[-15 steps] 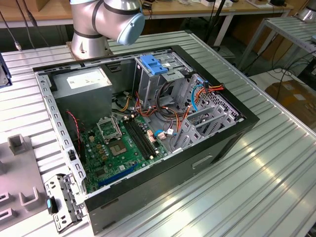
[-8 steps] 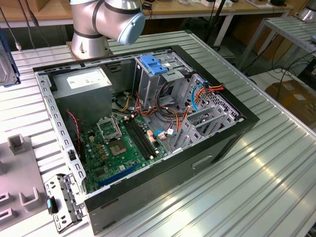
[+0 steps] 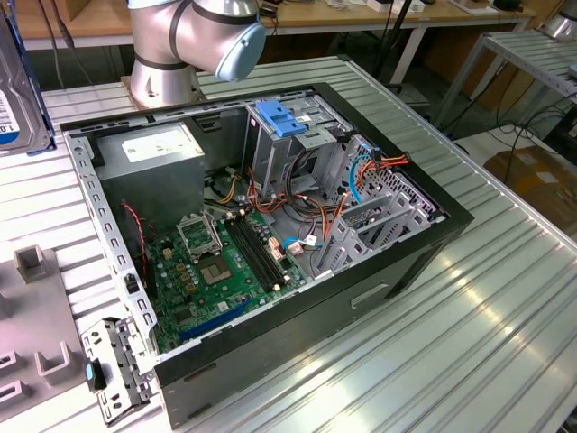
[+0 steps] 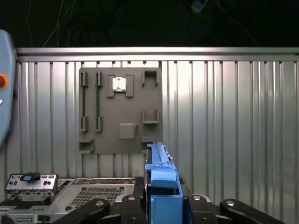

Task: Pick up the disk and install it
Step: 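Pick up the disk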

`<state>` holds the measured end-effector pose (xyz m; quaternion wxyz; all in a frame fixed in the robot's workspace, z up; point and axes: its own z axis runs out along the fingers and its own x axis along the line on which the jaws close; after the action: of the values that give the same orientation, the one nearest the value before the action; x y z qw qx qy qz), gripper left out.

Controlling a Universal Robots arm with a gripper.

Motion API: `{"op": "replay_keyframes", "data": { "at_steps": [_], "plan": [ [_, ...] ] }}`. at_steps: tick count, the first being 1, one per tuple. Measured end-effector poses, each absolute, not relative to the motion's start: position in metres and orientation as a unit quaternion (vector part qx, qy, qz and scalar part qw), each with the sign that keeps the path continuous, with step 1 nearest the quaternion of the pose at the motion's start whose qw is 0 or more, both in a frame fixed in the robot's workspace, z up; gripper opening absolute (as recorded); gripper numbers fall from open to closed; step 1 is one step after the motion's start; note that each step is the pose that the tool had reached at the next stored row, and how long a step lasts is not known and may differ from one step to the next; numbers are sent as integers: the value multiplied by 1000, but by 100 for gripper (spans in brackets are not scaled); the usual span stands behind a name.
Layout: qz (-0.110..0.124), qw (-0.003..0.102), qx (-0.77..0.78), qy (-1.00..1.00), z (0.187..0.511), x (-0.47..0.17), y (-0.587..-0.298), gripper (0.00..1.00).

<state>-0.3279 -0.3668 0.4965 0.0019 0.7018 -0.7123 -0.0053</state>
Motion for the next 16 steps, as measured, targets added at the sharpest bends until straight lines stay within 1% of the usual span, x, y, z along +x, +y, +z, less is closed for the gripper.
{"op": "replay_keyframes", "data": {
  "at_steps": [16],
  "plan": [
    [-5, 2, 702, -712, 496, -317, -376, 37]
  ]
}}
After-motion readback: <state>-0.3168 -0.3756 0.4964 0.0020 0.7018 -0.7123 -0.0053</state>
